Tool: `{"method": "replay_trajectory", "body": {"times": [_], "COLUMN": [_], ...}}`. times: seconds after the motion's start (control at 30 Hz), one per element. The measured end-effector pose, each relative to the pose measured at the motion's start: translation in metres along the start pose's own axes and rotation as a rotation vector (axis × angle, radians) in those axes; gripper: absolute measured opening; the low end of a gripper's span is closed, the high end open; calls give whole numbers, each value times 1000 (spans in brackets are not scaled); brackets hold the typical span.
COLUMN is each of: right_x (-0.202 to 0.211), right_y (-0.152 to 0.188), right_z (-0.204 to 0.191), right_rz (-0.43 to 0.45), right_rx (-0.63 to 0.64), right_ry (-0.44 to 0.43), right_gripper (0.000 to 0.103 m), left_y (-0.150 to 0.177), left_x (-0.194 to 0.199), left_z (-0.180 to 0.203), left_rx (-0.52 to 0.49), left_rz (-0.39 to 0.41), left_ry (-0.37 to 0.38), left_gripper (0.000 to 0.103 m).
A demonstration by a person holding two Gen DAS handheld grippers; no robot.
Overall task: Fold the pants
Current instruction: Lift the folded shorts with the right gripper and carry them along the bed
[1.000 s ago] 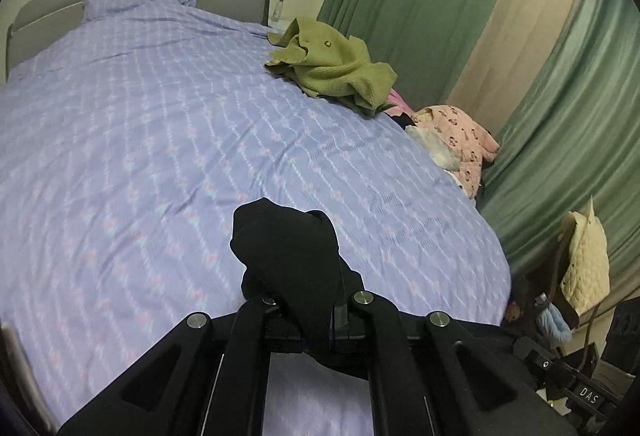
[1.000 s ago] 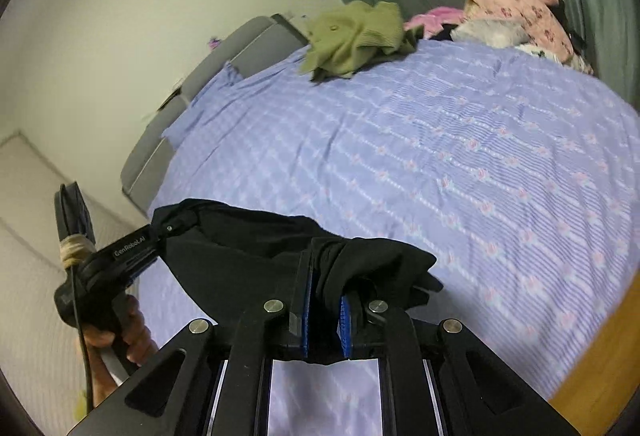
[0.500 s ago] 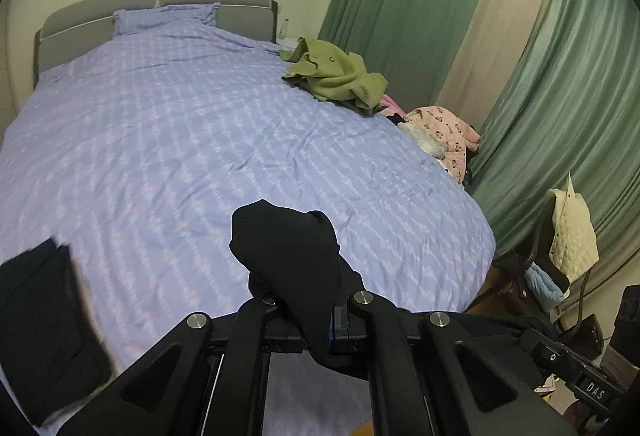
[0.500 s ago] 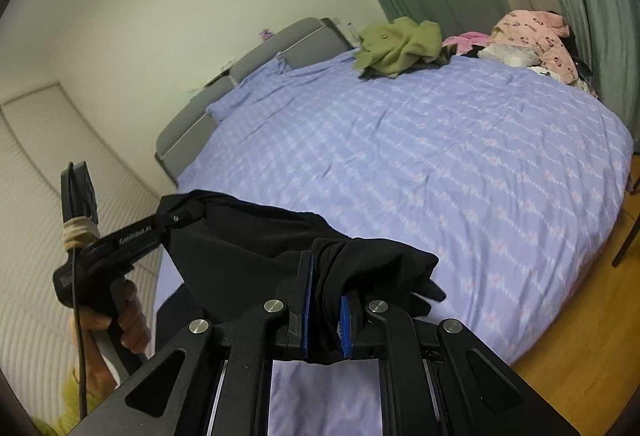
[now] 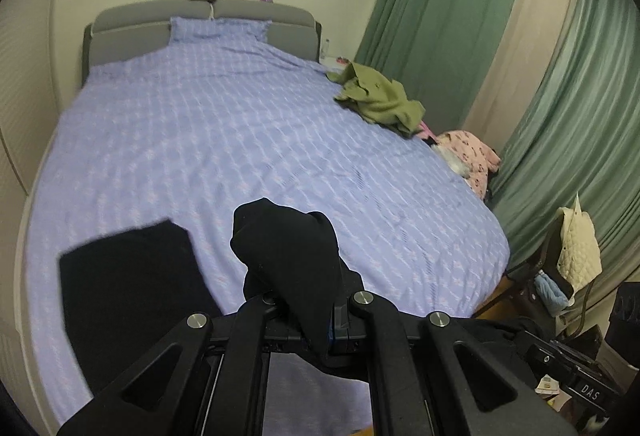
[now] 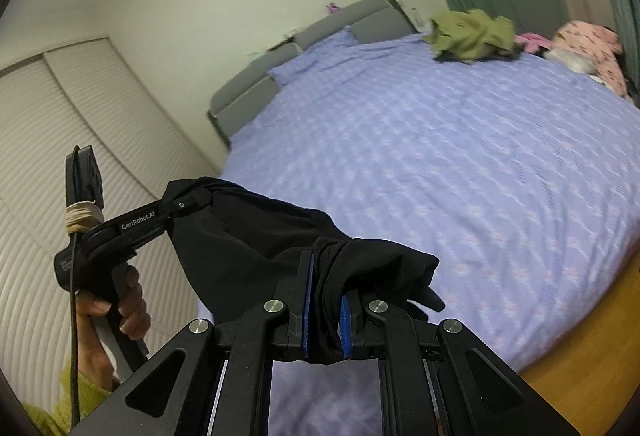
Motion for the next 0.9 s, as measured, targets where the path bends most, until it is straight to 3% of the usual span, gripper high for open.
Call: {"method": "replay_trajectory", "body": {"times": [0.13,0.37,0.53,0.67,0.8,0.9], "right_x": [-28,-88,-126,-140,-163,-196], "right_y": [13,27,14,3,20,50], "right_z": [-51,-118,-153,-173,-188,-190], "right_rz": [33,95,152,185,184,134], "right_rx": [-2,-41,-37,1,17,-24], "right_ry": [-21,42,118,168,212,237], "right_gripper": [12,12,12,12,12,12], "left_y": [-12,-42,-70,-81,-63,-12], "left_x": [16,1,-32,-44,-62,-90], "left_z": [-54,-146,-183,-205,-231,-263], "left_rx": [-52,-99,-123,-106,-75,-8], "left_rz": [11,-25,-57,-20,-52,-165], "left_ry": [15,113,183,229,253,252], "left_gripper": [7,8,8,8,8,8]}}
Point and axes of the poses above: each gripper's, at about its wrist camera, not at the fingertips, and x roughly against the way its jaws point, z to its right, y to its underside, the point moved 9 cm from there along -x, roughly the way its jaws point, and after that the axes turned 15 degrees about -x, right-handed, at the moved point
